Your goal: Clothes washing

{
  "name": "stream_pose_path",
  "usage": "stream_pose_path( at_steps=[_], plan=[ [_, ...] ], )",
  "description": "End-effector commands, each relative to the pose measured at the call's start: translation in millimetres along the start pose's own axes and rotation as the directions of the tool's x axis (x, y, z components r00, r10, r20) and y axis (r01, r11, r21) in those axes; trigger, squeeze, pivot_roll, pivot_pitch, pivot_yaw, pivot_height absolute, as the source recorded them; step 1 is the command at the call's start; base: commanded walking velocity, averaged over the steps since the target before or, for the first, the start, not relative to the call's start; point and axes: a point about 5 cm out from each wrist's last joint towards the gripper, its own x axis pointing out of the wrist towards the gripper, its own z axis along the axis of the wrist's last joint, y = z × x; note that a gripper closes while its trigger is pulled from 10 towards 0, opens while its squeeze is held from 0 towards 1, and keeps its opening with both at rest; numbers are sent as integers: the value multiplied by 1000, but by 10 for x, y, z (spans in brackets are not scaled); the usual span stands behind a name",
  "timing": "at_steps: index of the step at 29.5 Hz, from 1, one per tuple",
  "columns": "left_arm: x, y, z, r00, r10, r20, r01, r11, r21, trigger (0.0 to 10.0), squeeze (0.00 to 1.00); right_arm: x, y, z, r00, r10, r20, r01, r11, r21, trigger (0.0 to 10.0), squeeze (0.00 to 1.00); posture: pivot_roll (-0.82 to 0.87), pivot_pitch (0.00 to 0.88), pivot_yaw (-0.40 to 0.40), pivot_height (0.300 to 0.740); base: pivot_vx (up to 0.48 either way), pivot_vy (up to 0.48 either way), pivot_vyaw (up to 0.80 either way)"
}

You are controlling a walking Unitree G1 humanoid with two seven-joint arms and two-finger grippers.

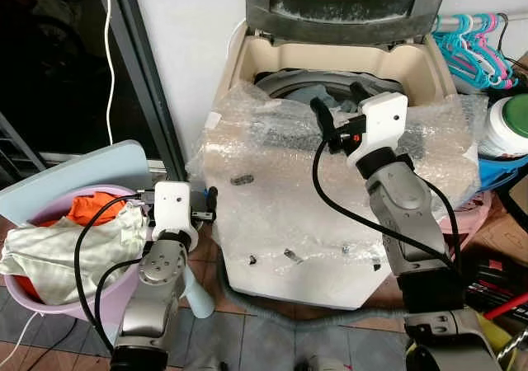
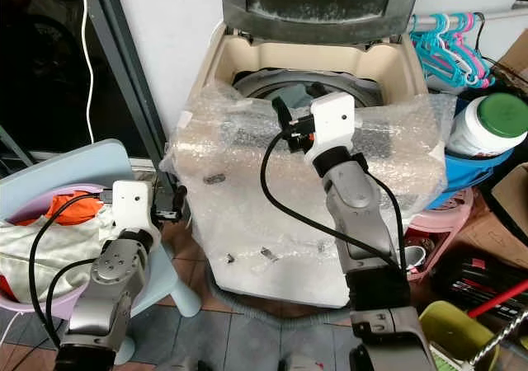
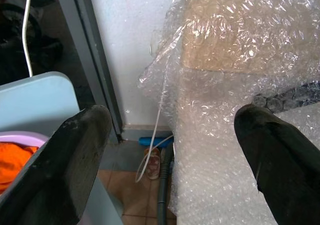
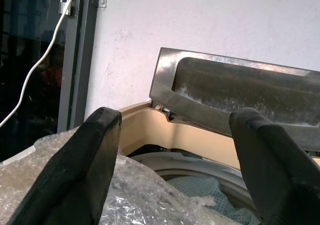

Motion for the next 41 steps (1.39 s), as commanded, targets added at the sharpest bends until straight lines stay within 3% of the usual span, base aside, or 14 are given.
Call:
stream_pose_path(
  at_steps=[1, 8, 16, 17, 18, 28, 31, 41],
  plan=[
    [6, 24, 66, 999, 24, 29, -24, 1000, 8, 10000, 0, -51, 58, 18, 1000, -9, 4, 9, 1000, -11, 10000, 1000, -26, 3, 17, 740, 0, 0, 0],
    [10, -9, 67, 1000, 1, 27, -1, 1000, 19, 10000, 0, -170, 239, -30, 999, 26, -29, -25, 1000, 5, 10000, 1000, -39, 6, 21, 740, 0, 306, 800],
    [17, -24, 58, 1000, 9, 16, -9, 1000, 12, 10000, 0, -193, 259, -59, 998, 22, -54, -21, 1000, 15, 10000, 996, -48, 3, 23, 740, 0, 480, 500],
    [22, -24, 58, 1000, 9, 15, -9, 1000, 11, 10000, 0, -189, 254, -67, 998, 17, -59, -16, 1000, 16, 10000, 463, -48, 3, 23, 740, 0, 480, 0],
    [25, -26, 59, 1000, 6, 16, -6, 1000, 13, 10000, 0, -188, 251, -71, 998, 13, -62, -11, 1000, 19, 10000, 0, -48, 3, 23, 740, 0, 480, 0],
    [32, -6, 58, 1000, 25, 13, -25, 999, 25, 10000, 0, -229, 276, -103, 996, 23, -90, -19, 999, 41, 10000, 0, -50, 6, 31, 740, 0, 480, 0],
    [36, 7, 85, 999, 27, 43, -28, 999, 19, 10000, 0, -254, 346, -105, 994, 82, -77, -83, 997, -5, 10000, 0, -50, 6, 33, 740, 0, 480, 679],
    [-7, -20, 159, 994, -31, 108, 30, 1000, 9, 10000, 0, -281, 321, -208, 989, 49, -136, -41, 997, 63, 10000, 0, -48, 9, 32, 740, 0, 0, 800]
  ],
)
